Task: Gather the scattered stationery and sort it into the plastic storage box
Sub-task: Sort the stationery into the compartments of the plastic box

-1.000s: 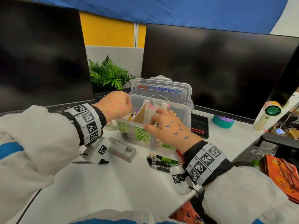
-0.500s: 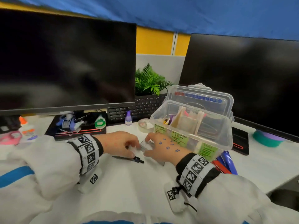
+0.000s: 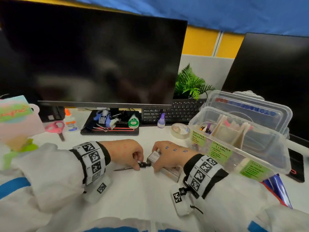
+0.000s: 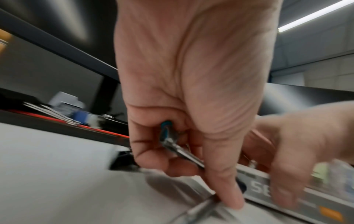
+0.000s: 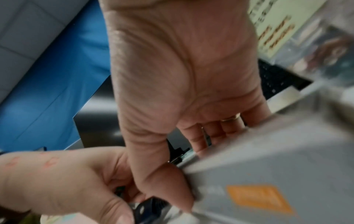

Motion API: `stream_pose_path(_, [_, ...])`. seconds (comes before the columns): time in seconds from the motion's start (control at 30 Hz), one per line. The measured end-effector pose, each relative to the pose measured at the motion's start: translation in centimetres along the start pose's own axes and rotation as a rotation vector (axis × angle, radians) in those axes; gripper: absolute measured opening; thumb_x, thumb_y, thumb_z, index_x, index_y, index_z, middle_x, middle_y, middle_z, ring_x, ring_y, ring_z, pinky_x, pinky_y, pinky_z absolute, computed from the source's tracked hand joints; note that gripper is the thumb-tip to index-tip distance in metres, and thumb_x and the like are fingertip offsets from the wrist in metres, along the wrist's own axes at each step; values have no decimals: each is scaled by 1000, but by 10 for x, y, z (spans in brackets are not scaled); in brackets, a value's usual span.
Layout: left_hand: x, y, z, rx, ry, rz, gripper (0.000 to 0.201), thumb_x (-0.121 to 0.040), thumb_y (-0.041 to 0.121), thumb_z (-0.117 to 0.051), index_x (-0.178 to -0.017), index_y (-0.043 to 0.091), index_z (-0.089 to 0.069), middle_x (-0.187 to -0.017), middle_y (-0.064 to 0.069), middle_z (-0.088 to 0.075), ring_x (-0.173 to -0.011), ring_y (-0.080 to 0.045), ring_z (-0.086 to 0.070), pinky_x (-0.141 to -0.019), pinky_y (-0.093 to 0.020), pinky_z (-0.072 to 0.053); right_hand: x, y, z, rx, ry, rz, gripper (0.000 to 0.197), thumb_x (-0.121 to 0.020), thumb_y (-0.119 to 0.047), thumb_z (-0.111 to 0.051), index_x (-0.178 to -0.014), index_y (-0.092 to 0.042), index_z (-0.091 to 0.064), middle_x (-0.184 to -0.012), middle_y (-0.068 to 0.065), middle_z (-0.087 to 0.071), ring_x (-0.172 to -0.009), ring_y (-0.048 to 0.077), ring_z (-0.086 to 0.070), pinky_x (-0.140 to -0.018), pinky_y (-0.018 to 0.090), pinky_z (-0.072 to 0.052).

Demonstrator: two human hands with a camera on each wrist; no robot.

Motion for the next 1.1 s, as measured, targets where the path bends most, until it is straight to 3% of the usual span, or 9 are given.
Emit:
stream_pose_path(0.2, [38, -60, 12, 205, 62, 143, 42, -90, 55, -60, -85, 13, -63, -72, 9, -47, -64, -10, -44, -63, -25, -37, -15, -15, -3, -585, 79, -109, 22, -59, -23, -69, -72, -12, -56, -69, 7, -53, -52, 20, -48, -50, 21, -33])
stream_pose_path(0.3, [54, -85, 18, 423, 173, 275, 34, -97, 45, -57, -92, 13, -67, -71, 7, -48, -60, -10, -45, -56, -21, -39, -17, -27, -12, -1152, 26, -135, 12, -72, -15, -54, -82, -12, -49, -86, 17, -58, -52, 21, -57, -51, 24, -43])
stream_pose_path(0.4, [62, -96, 19, 748, 277, 295, 27, -103, 35, -52, -99, 11, -65, -95, -3, -68, -80, -17, -66, -70, -30, -58, -19, -40, -17, -1412, -28, -153, 13, -83, -15, -54, -95, -13, -50, -90, 16, -59, -56, 21, -64, -62, 30, -51])
stream_pose_path(0.53, [68, -85, 16, 1100, 311, 247, 22, -108, 25, -43, -116, 7, -53, -113, -10, -75, -99, -32, -74, -94, -49, -57, -23, -61, -12, -1357, 16, -70, 19, -78, -6, -71, -92, -7, -58, -66, 8, -54, -54, 19, -54, -56, 28, -48])
stream_pose_path(0.63, [67, -75, 21, 1178, 353, 203, 11, -108, 20, -40, -106, 10, -45, -80, -8, -71, -72, -28, -72, -89, -50, -57, -25, -75, 0, -1424, 129, 32, 22, -80, 8, -66, -97, -5, -61, -77, 12, -60, -58, 23, -63, -57, 31, -56])
stream_pose_path(0.7, [65, -64, 19, 1189, 283, 168, 9, -108, 23, -42, -104, 15, -44, -62, 2, -47, -53, -14, -49, -69, -40, -55, -24, -83, 10, -1463, 194, 117, 27, -82, 7, -70, -106, -3, -63, -82, 14, -64, -62, 25, -64, -60, 33, -56])
stream_pose_path(0.8, [65, -53, 16, 1115, 197, 176, 11, -105, 28, -49, -107, 17, -51, -68, 2, -38, -51, -10, -36, -53, -27, -41, -21, -94, 19, -1385, 219, 238, 28, -85, -10, -76, -112, -4, -68, -86, 13, -71, -71, 22, -64, -61, 32, -55])
stream_pose_path(0.97, [67, -59, 15, 1145, 223, 197, 31, -102, 28, -51, -123, 10, -65, -95, -8, -55, -69, -15, -54, -58, -28, -49, -16, -93, 32, -1219, 273, 281, 10, -83, 2, -74, -91, -5, -71, -83, 15, -69, -67, 21, -68, -56, 28, -55])
stream_pose_path(1.1, [72, -84, 34, 1230, 476, 174, 20, -99, 18, -60, -107, 5, -73, -87, -9, -68, -74, -16, -65, -63, -26, -56, -17, -64, 39, -1200, 365, 159, 9, -82, -3, -77, -87, -6, -70, -85, 16, -71, -62, 19, -65, -56, 28, -53])
Point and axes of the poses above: each hand's wrist, its own x-axis away from the middle knuckle, its own z-axis out of the back of the hand, y = z × x, the point moved 10 cm from there along -x, towards the middle knuckle
